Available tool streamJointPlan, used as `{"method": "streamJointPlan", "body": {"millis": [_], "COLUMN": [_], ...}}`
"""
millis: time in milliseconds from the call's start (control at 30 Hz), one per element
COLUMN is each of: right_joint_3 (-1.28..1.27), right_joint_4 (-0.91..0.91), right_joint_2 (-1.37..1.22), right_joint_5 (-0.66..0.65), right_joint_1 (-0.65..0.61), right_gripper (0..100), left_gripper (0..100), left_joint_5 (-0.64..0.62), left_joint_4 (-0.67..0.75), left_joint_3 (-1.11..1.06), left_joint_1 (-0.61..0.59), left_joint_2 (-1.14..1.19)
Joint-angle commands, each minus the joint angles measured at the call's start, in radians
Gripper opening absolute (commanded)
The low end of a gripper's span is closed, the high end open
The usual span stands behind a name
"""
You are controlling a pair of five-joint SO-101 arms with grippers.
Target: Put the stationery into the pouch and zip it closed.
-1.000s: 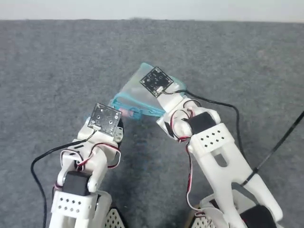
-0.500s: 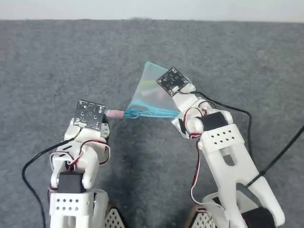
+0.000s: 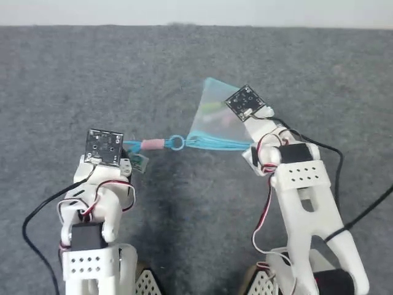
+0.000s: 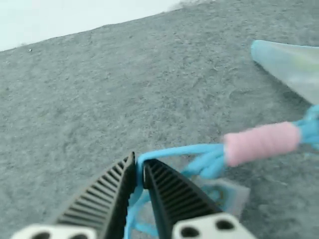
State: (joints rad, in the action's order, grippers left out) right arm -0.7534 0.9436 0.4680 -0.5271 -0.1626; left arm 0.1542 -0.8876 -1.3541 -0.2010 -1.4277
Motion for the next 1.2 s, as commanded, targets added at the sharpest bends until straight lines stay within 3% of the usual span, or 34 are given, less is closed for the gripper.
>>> {"method": "streamJointPlan", "body": {"millis": [0,167,300,400,533,833,1033,1167], "right_joint_3": [0.003,-0.005,-0.021,0.020,0.129,0.180,0.183,0.184], "right_joint_4": [0.001,0.004,0.012,0.016,0.114,0.226,0.202,0.193], "right_joint_2": [-0.004,-0.004,-0.001,0.004,-0.001,0.008,-0.002,-0.002], "right_joint_5": [-0.028,-0.048,-0.040,0.009,0.020,0.021,0.037,0.049], "right_joint_1": [0.096,0.125,0.050,-0.019,-0.093,-0.252,-0.257,-0.231], "right_gripper": [0.5,0.5,0.5,0.5,0.5,0.5,0.5,0.5], "left_gripper": [1,1,1,10,27,29,29,29], "left_joint_5": [0.003,0.008,0.023,0.060,0.052,0.072,0.068,0.048], "left_joint_4": [0.029,0.025,-0.002,-0.055,-0.138,-0.193,-0.196,-0.199], "left_joint_3": [0.024,0.027,-0.005,-0.004,-0.005,-0.081,-0.073,-0.031], "left_joint_1": [-0.052,-0.071,0.084,0.176,0.193,0.302,0.304,0.198], "left_joint_2": [0.000,0.000,0.000,-0.003,-0.089,-0.353,-0.354,-0.356]}}
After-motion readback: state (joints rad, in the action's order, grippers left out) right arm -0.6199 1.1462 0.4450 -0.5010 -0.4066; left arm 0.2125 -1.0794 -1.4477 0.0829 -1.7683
